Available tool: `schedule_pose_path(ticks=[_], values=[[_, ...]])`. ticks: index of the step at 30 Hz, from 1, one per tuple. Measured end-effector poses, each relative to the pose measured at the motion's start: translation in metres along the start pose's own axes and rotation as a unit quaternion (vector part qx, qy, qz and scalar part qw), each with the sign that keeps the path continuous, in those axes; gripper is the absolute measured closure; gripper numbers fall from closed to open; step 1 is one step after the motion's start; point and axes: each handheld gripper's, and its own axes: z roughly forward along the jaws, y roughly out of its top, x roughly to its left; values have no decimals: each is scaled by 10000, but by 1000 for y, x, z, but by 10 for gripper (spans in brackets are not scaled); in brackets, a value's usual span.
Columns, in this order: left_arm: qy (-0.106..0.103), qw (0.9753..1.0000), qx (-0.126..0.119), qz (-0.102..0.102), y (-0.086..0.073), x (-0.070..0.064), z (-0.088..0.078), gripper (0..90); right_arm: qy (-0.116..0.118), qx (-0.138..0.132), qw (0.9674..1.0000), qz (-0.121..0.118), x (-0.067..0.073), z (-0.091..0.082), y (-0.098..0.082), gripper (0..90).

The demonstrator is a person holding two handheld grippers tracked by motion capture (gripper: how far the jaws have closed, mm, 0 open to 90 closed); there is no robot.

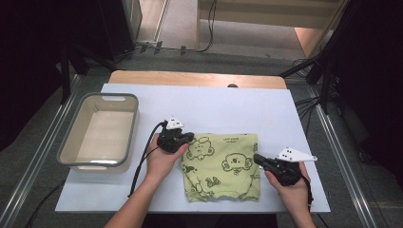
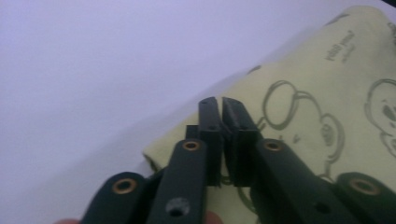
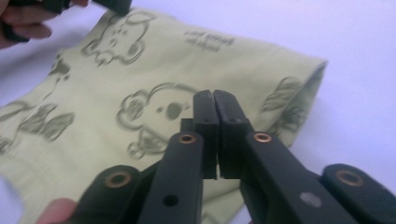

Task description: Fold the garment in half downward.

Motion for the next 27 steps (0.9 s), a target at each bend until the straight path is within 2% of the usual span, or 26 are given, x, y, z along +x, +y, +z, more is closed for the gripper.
schedule_pose_path(ticks=[2,4,9,14,19,21,24,27], values=[[48,9999,-2,-98,0,3,-1,737,-76,-52,9999,75,-7,2,6,820],[155,9998,46,-85,0,5,-1,636,-140,-115,9997,138,-14,6,13,772],[269,9995,126,-146,-2,12,2,536,-297,-152,9990,296,-29,18,25,628],[353,9989,250,-166,-6,17,8,526,-249,-15,9985,490,-46,37,31,516],[298,9986,404,-189,-9,20,13,517,-308,188,9970,684,-64,53,34,472],[265,9986,437,-117,-10,19,14,507,-281,288,9964,752,-69,60,34,464],[266,9986,441,-71,-10,19,14,514,-274,428,9960,738,-73,67,32,464],[239,9988,430,-43,-10,18,15,593,-299,562,9957,668,-74,73,29,465]])
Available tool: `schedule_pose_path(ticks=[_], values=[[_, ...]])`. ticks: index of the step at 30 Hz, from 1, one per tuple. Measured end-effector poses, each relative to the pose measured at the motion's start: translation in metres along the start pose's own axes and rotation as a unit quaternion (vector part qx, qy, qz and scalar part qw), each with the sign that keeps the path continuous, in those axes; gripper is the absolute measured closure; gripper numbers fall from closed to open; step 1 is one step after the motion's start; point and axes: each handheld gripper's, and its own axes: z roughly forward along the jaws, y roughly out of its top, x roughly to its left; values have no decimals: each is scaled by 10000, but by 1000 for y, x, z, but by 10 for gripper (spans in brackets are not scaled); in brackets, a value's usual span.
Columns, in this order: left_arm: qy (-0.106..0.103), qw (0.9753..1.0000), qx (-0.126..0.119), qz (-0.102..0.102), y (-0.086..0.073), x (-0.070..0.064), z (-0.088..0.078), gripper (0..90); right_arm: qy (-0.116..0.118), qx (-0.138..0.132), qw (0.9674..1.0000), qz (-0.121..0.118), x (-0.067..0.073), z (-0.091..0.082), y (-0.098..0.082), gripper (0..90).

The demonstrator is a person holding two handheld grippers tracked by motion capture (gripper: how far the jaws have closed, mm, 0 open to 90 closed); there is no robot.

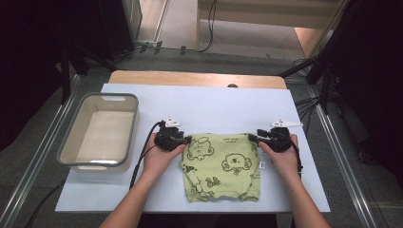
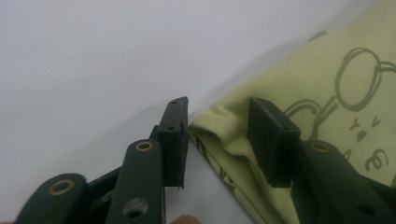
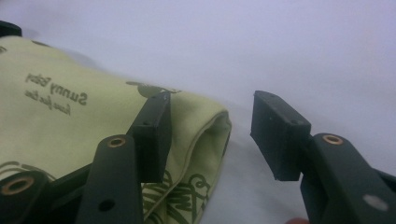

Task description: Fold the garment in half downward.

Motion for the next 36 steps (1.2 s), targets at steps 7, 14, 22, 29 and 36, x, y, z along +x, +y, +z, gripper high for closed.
schedule_pose_path(ticks=[7,14,22,29,36], values=[[17,10000,16,81,0,-2,1,719,83,220,9996,-138,2,11,-3,562],[-51,9999,22,85,0,-3,0,840,179,303,9992,-199,4,11,-3,792],[386,9989,-212,143,6,3,-16,857,183,12,9996,-206,6,1,-2,815],[796,9962,-366,-1,9,17,-26,860,158,-234,9996,-12,2,-7,0,825],[710,9956,-602,80,13,14,-30,858,19,-452,9990,10,7,-6,5,823]])
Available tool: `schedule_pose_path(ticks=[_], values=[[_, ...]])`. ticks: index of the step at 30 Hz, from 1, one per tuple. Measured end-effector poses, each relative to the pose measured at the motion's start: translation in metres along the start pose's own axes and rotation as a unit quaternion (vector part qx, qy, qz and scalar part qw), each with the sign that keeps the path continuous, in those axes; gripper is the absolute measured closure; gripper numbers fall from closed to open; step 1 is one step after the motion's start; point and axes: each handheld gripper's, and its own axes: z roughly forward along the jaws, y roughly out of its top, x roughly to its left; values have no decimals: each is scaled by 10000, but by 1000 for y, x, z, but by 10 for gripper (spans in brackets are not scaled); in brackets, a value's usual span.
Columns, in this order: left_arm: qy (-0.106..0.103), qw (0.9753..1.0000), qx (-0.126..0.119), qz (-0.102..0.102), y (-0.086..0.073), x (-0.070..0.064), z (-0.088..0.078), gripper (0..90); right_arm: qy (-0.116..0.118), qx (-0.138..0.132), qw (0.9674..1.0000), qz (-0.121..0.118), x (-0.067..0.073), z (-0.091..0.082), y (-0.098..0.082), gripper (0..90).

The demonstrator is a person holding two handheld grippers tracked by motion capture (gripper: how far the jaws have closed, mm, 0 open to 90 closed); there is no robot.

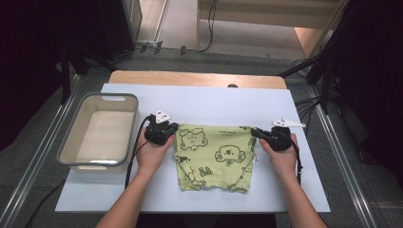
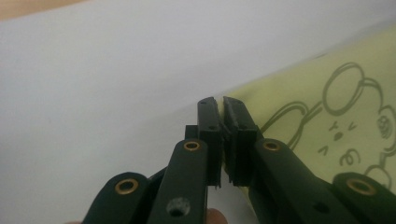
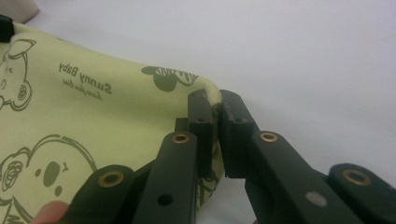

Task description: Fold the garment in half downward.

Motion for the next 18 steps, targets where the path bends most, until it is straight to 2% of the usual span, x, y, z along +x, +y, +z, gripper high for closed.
schedule_pose_path(ticks=[4,7,9,15,18], values=[[-148,9998,-122,36,5,-3,-4,855,8,-18,10000,-67,2,1,2,770],[-241,9996,-172,34,7,-6,-6,854,143,-139,9998,-3,2,-1,3,585],[-309,9993,-195,-7,8,-6,-7,854,143,-198,9997,5,4,-4,4,445],[-391,9990,-232,-48,10,-6,-8,853,442,-300,9986,43,19,-18,8,188],[-403,9989,-231,-44,10,-6,-9,853,478,-242,9985,-81,34,-23,8,67]])
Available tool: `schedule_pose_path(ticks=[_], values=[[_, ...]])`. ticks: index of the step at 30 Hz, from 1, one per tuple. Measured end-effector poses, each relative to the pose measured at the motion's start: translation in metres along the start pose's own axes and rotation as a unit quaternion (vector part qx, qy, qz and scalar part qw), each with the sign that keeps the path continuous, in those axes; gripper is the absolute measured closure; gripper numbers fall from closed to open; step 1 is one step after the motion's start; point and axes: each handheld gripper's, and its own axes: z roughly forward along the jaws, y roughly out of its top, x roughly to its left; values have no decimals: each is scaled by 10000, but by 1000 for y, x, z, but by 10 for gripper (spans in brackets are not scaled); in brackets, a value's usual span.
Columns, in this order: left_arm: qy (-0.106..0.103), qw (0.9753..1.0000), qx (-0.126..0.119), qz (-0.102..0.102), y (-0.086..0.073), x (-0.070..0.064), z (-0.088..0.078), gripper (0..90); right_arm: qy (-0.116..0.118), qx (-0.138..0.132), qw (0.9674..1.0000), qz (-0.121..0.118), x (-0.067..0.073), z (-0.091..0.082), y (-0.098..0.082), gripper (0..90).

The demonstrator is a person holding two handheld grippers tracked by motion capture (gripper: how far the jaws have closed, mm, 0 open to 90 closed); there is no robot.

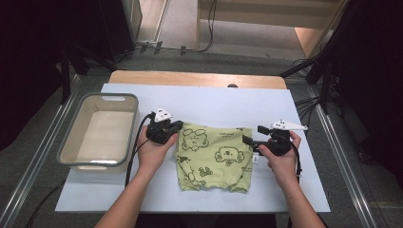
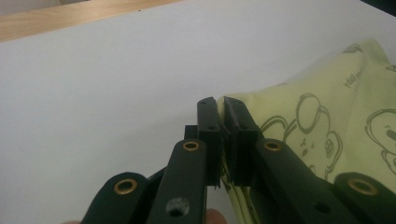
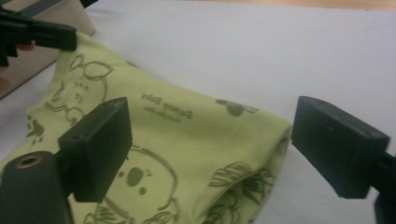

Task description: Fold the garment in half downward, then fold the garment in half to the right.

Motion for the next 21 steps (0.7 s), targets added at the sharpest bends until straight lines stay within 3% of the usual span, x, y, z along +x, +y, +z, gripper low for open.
schedule_pose_path(ticks=[2,4,13,21], values=[[-18,10000,0,11,0,0,0,853,94,23,9999,-28,9,-2,0,2],[-32,10000,-6,3,1,0,0,853,245,-12,9997,-96,19,-4,-2,0],[-91,9999,-55,-21,4,-1,-2,853,437,-162,9978,-480,67,-11,-5,0],[-109,9999,-42,1,5,-2,-3,853,608,-76,9965,-569,94,-3,-11,1]])
